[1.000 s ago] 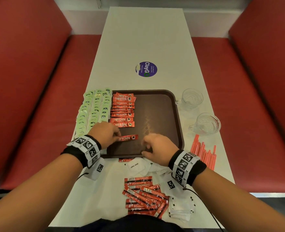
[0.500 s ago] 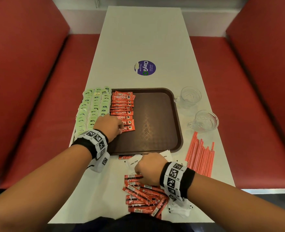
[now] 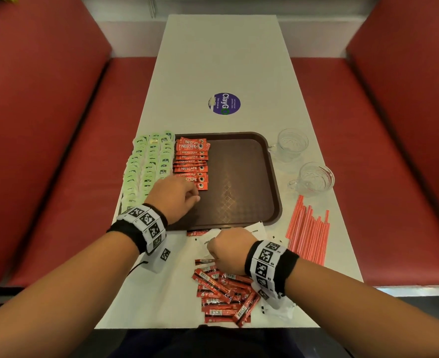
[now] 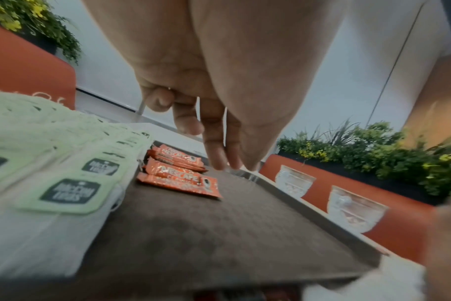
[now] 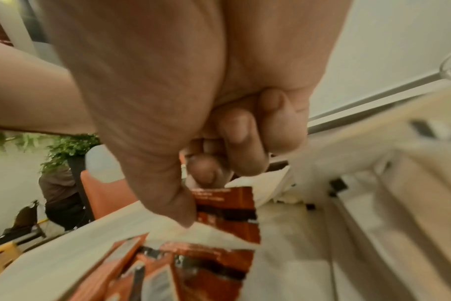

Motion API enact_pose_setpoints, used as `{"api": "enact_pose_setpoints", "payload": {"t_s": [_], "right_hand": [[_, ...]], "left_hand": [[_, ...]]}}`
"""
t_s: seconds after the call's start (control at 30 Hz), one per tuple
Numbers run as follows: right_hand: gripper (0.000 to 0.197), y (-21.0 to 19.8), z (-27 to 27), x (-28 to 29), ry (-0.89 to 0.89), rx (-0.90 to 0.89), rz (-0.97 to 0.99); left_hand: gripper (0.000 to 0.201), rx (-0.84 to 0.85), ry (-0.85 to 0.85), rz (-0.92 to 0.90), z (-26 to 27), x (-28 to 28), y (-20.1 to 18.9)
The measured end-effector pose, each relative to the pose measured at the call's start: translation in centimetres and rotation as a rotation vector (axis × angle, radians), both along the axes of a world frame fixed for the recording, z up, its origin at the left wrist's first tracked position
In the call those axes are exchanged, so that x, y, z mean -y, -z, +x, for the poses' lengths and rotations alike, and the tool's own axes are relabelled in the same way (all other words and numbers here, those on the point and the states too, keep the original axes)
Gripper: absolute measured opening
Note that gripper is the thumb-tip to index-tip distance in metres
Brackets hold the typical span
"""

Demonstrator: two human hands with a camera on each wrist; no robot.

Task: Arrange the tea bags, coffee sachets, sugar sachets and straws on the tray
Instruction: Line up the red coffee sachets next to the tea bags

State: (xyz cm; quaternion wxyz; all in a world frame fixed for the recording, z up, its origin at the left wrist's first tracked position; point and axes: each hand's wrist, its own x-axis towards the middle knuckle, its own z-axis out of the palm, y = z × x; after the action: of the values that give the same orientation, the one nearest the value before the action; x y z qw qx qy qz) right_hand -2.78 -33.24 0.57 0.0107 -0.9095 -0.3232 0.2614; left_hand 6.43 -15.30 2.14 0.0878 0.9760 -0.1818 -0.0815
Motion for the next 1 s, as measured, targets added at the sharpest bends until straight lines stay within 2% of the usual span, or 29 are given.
{"api": "enact_pose_setpoints", "payload": {"t_s": [0.07,0.23,0.37,0.53,0.63,0.77,0.87,1.0], "right_hand": [[0.007,-0.3,-0.2,0.3,0.033,0.023,0.049],[0.010,-1.2,-1.1,1.6,0.147,0.048,0.209],[0.010,-1.7,-1.8,2.9,0.243,0.028,0.266],[0.016,-1.5,-3.9,4.1,0.287,-0.091,0.266],[0.033,-1.1,-5.6,4.5,0.186,-0.159,0.199],[0.071,-0.3,-7.2,4.8,0.082,-0.168,0.026],[0.078,0.4,-7.6,4.3,0.053,-0.107,-0.014],[0.081,0.8,-7.2,3.3,0.117,-0.067,0.022]], "left_hand": [[0.012,-0.035,0.068,-0.030,-1.9,-0.2,-0.6],[0.017,-0.171,0.239,0.090,-5.7,-0.7,-0.4],[0.023,-0.294,0.399,0.105,-8.4,-0.1,0.3],[0.035,-0.292,0.547,0.101,-11.1,0.8,2.0],[0.034,-0.279,0.576,0.147,-11.4,0.8,2.7],[0.032,-0.227,0.565,0.172,-11.1,0.5,3.0],[0.033,-0.236,0.522,0.180,-10.6,0.1,3.0],[0.032,-0.255,0.475,0.169,-10.1,-0.7,2.9]]}}
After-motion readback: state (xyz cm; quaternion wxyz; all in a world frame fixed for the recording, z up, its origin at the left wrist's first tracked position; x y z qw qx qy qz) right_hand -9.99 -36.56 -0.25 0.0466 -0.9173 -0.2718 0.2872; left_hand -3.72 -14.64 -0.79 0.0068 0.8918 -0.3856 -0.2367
